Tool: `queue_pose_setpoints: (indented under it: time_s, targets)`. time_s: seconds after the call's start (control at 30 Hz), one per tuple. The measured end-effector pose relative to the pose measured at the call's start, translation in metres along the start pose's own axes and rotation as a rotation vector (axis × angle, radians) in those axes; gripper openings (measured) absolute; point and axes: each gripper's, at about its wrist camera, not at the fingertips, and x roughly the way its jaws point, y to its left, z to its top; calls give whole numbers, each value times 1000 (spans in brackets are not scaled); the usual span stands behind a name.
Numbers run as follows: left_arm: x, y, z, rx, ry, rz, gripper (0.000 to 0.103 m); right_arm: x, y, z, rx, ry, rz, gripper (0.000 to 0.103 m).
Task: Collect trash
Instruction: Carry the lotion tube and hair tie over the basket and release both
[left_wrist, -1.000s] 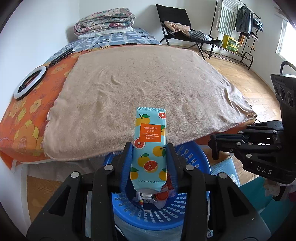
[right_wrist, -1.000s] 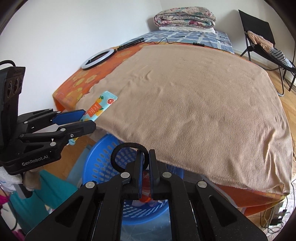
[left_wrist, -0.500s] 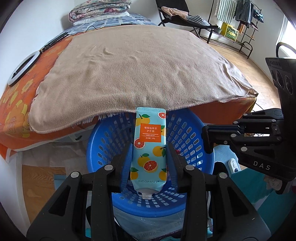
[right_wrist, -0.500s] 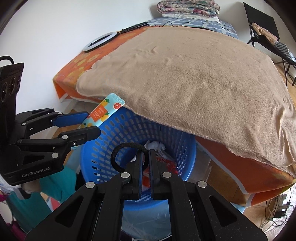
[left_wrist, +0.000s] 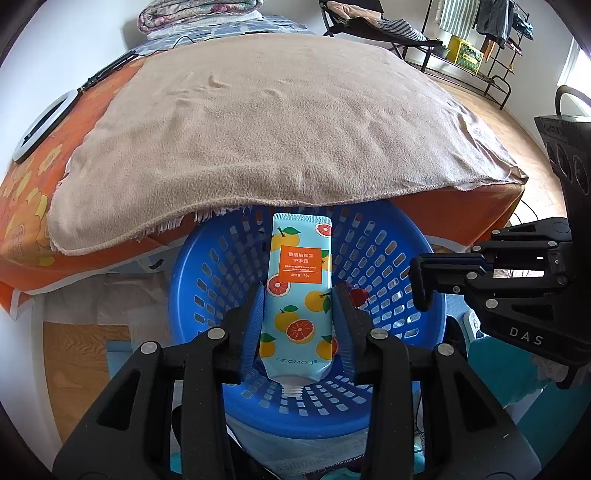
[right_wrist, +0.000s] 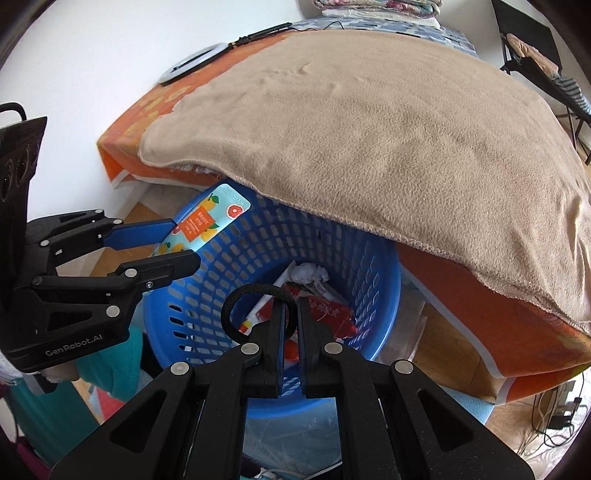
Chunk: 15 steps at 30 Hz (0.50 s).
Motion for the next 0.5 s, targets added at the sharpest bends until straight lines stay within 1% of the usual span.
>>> queue_pose_setpoints:
  time_s: [0.27, 0.33, 0.4, 0.5]
  targets:
    - [6, 9, -1, -26, 25, 17, 37, 7, -3, 0, 13, 32, -4, 5]
    - [7, 10, -1, -28, 29, 20, 37, 8, -4, 0, 20, 34, -2, 12]
    - [7, 10, -1, -26, 29, 24, 38, 8, -5, 0, 28, 31, 4, 24]
    - [5, 10, -1, -25, 17, 31, 58, 7, -6, 0, 30, 28, -1, 33]
